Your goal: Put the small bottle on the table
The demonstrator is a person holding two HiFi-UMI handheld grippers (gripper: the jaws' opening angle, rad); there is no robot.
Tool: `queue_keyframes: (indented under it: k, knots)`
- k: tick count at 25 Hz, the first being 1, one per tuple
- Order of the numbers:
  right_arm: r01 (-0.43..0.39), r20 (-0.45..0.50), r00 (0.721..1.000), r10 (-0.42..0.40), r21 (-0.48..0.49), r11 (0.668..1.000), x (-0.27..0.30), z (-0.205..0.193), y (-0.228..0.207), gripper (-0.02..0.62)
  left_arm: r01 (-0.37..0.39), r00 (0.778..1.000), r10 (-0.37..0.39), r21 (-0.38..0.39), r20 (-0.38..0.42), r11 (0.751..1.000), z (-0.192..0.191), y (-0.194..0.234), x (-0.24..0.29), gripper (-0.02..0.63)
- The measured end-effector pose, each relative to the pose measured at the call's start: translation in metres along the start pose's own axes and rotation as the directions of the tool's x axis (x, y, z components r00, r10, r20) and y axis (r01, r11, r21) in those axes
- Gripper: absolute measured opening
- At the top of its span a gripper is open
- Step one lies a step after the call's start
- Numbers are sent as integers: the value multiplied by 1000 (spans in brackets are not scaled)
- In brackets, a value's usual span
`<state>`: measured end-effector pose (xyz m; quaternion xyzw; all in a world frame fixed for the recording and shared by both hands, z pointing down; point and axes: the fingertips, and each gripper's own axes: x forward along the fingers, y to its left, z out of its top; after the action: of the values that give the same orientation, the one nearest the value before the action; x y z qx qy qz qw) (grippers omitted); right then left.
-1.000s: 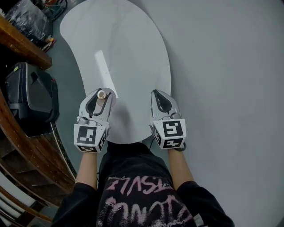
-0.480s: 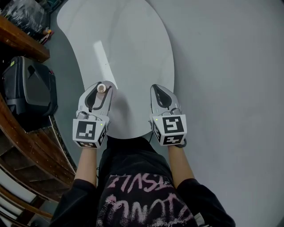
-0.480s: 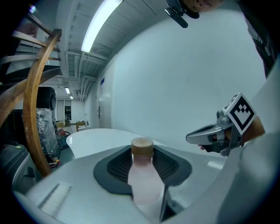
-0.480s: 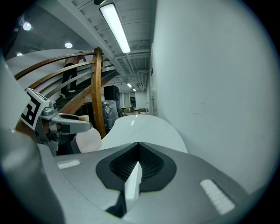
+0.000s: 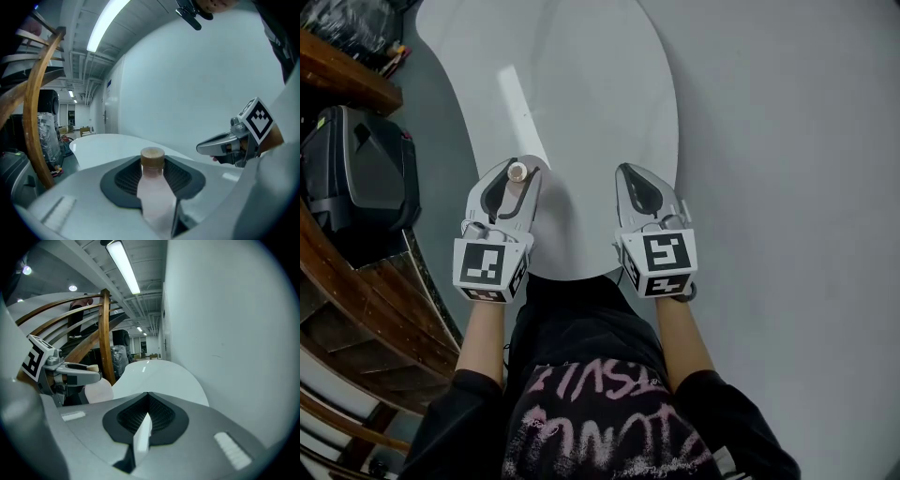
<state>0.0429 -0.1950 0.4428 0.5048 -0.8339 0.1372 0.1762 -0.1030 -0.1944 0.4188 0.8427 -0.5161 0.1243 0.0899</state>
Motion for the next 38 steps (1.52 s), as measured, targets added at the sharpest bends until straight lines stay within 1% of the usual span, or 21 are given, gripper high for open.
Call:
queue_keyframes:
  k: [15,25,38]
  knots:
    - [-4,-29,1000,5,12,1000,11,-9,10,18,12,999,-12,-13,-36,1000,-18,6,7,153]
    - [-14,-48,999,15,36,999,20,-36,-11,18,10,997,-11,-6,-78,1000,-42,-11,31,152]
    - [-2,-81,997,6,47,999,22,-58,-13,17,26,993,-28,-16,-113,1000,-68,-17,37,154]
